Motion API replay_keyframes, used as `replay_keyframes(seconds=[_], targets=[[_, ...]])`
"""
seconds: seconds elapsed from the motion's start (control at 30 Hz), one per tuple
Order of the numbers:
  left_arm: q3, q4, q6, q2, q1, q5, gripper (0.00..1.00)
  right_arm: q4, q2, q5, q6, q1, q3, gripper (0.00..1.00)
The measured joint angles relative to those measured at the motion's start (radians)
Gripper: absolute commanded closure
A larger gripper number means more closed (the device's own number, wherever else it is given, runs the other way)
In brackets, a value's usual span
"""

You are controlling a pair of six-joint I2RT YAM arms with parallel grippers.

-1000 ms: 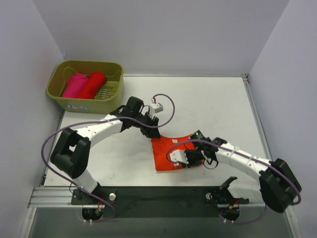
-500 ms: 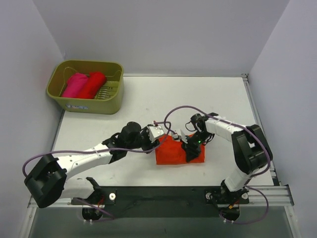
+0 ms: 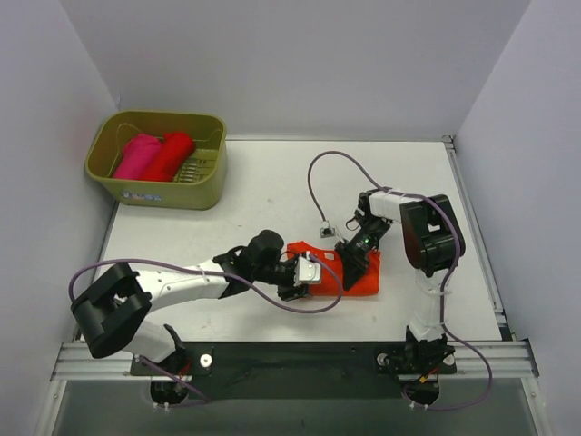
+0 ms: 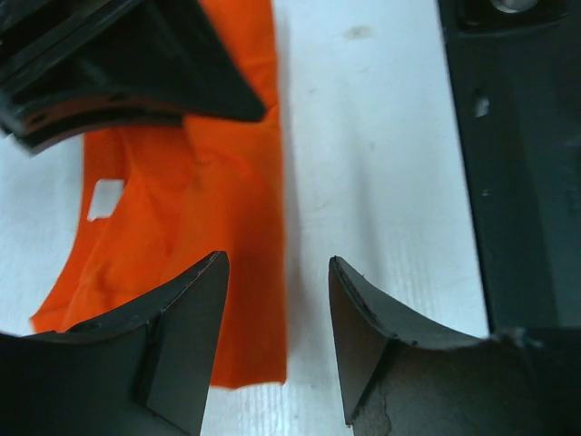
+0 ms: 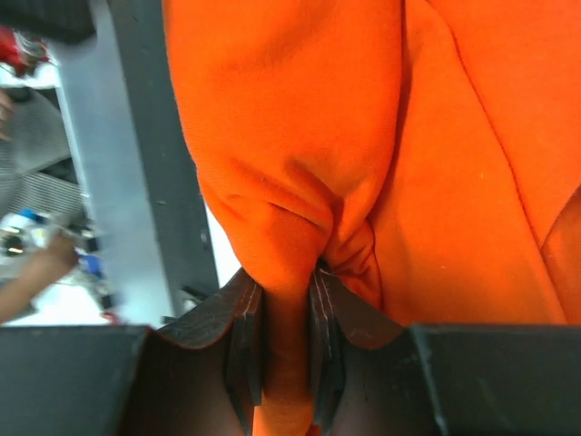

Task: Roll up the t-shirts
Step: Roll the T-shirt to the center of the board.

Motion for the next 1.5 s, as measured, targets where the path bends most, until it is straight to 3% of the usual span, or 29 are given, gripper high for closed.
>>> replay_keyframes(seconds=[0.17,0.47,0.53,0.57,0.6,0.83,1.1,1.27,1.37,1.5], targets=[[0.058,-0.011,0.005,0.063,-0.038,0.062,0.41,-0.052,0.045,0.0,0.014,-0.003,0.046,0.95],[0.079,-0.01,0.037,0.188,-0.068,-0.023,0.41,-0.075,0.05,0.001,0.011,-0.003,0.057,0.94],[0.079,-0.008,0.037,0.182,-0.063,-0.036,0.37,-0.078,0.05,0.001,0.011,-0.003,0.059,0.94],[0.079,-0.009,0.037,0.173,-0.059,-0.043,0.29,-0.079,0.05,0.001,0.011,-0.003,0.06,0.95],[0.079,-0.01,0.038,0.163,-0.055,-0.045,0.03,-0.08,0.051,0.001,0.011,-0.003,0.063,0.95],[0.092,-0.033,0.073,0.074,-0.027,-0.074,0.03,-0.107,0.087,0.0,0.013,-0.003,0.091,0.94],[0.123,-0.087,0.123,0.161,-0.028,-0.064,0.03,-0.119,0.099,0.0,0.014,-0.002,0.098,0.95],[0.123,-0.099,0.136,0.229,-0.028,-0.09,0.16,-0.12,0.099,0.0,0.014,-0.002,0.098,0.94],[0.137,-0.107,0.142,0.259,-0.023,-0.093,0.35,-0.12,0.099,0.0,0.014,-0.002,0.099,0.94],[0.215,-0.185,0.161,0.291,0.013,-0.051,0.82,-0.122,0.099,0.001,0.014,-0.002,0.099,0.94]])
